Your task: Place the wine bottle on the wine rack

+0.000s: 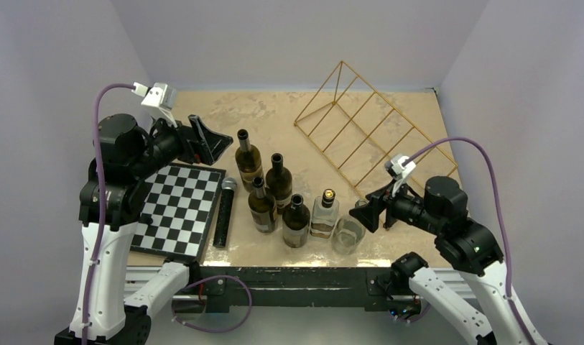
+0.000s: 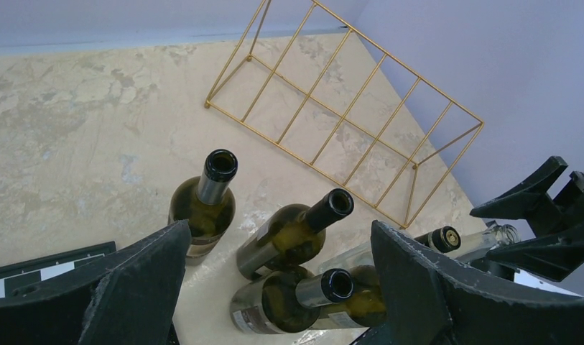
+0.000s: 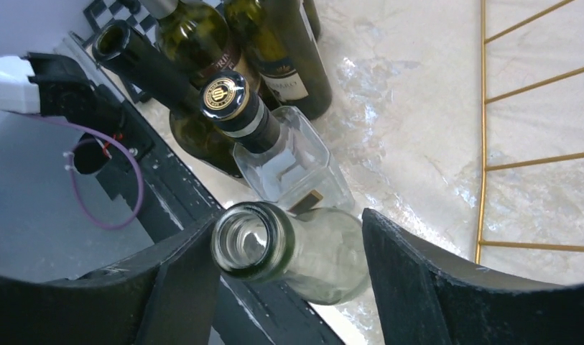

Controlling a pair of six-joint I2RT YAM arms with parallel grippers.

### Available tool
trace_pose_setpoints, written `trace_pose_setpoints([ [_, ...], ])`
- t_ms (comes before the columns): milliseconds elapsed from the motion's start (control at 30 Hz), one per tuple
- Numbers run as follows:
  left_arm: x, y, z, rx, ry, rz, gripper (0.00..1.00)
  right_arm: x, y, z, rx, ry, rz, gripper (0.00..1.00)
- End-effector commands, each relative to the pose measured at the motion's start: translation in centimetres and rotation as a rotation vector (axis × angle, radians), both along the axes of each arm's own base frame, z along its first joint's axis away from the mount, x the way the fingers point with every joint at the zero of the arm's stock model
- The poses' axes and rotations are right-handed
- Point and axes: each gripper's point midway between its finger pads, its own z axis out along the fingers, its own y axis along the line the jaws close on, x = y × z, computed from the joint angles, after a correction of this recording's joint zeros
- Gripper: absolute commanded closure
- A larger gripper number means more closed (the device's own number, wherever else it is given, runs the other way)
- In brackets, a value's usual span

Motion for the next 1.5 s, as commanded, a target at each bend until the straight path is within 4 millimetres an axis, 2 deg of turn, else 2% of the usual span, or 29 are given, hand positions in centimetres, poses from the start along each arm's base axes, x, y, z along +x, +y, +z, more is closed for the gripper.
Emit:
trace_pose_setpoints([
  [0, 0.7, -0.4, 0.6, -0.023, -0.017, -0.012, 0.01, 2.2, 0.4, 0.0, -0.028, -0.071, -0.040, 0.32],
  [233, 1.2, -0.3, -0.2, -0.008, 0.000, 0.001, 0.01, 2.2, 0.5, -0.4, -0.032, -0.119, -0.033, 0.40],
  [433, 1.6, 0.1, -1.0, 0.014, 0.017, 0.020, 0.01, 1.7, 0.7, 0.1, -0.014, -0.177, -0.003, 0.40],
  [500, 1.6, 0.1, -1.2, 0.015, 0.022, 0.022, 0.01, 1.7, 0.9, 0.0, -0.018, -0.169, 0.004, 0.43],
  [600, 1.7, 0.1, -1.4, 0.016, 0.026, 0.023, 0.01, 1.6, 1.2, -0.3, -0.021, -0.159, 0.019, 0.59],
  [767, 1.7, 0.2, -1.6, 0.018, 0.029, 0.024, 0.01, 2.0, 0.5, 0.9, -0.020, -0.183, -0.029, 0.99],
  [867, 1.4, 0.1, -1.4, 0.017, 0.027, 0.014, 0.01, 2.9, -0.8, 1.8, -0.034, -0.198, -0.118, 1.00],
  [1133, 0.1, 0.2, -0.1, 0.015, -0.024, 0.005, 0.01, 4.6, -4.1, 6.1, -0.027, -0.222, -0.355, 1.00],
  [1367, -0.4, 0.4, 0.0, 0.023, -0.031, 0.010, 0.01, 4.6, -6.3, 9.7, -0.005, -0.221, -0.481, 1.00],
  [1467, -0.4, 0.4, -0.2, 0.027, -0.028, 0.013, 0.01, 4.9, -7.7, 10.4, -0.013, -0.227, -0.560, 1.00],
])
